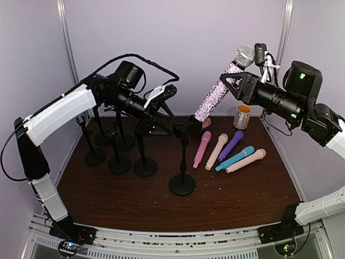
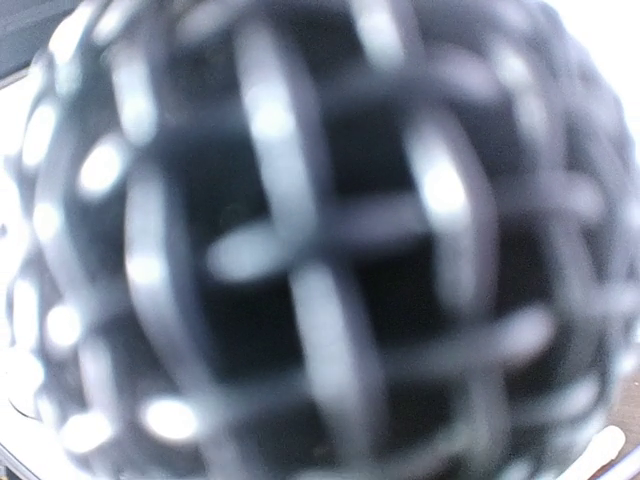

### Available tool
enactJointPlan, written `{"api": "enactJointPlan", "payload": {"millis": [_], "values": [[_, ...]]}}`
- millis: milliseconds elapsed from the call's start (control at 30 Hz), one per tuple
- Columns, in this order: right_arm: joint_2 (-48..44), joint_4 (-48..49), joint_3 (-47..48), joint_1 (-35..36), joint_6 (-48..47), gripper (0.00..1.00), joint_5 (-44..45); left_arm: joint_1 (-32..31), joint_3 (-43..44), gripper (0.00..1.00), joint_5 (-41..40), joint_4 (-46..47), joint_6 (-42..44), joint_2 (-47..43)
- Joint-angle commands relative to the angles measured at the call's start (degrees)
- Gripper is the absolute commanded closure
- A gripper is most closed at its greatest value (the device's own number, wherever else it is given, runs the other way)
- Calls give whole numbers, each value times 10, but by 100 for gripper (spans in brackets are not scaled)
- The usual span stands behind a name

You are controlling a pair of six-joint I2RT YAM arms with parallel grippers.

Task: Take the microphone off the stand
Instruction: Remove the microphone from the microphone stand, then place the microphone at the center of the board.

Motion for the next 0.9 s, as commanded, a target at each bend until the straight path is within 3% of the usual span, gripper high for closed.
{"api": "enactJointPlan", "payload": {"millis": [0,133,233,400,567,867], "values": [[-36,42,-6,-10,32,97,-16,1,22,13,-7,3,10,-2],[-54,19,-24,-55,78,97,-10,4,36,9,-19,-30,26,-5],[-62,-51,-54,-131,141,99,-15,11,42,2,-27,-46,28,-12],[-73,-116,-196,-250,234,100,-68,31,43,2,-44,-59,23,-29],[-100,-73,-367,-305,311,100,-62,50,45,2,-49,-70,13,-40],[-59,26,-500,-365,382,96,-51,59,40,2,-70,-75,3,-56]]}}
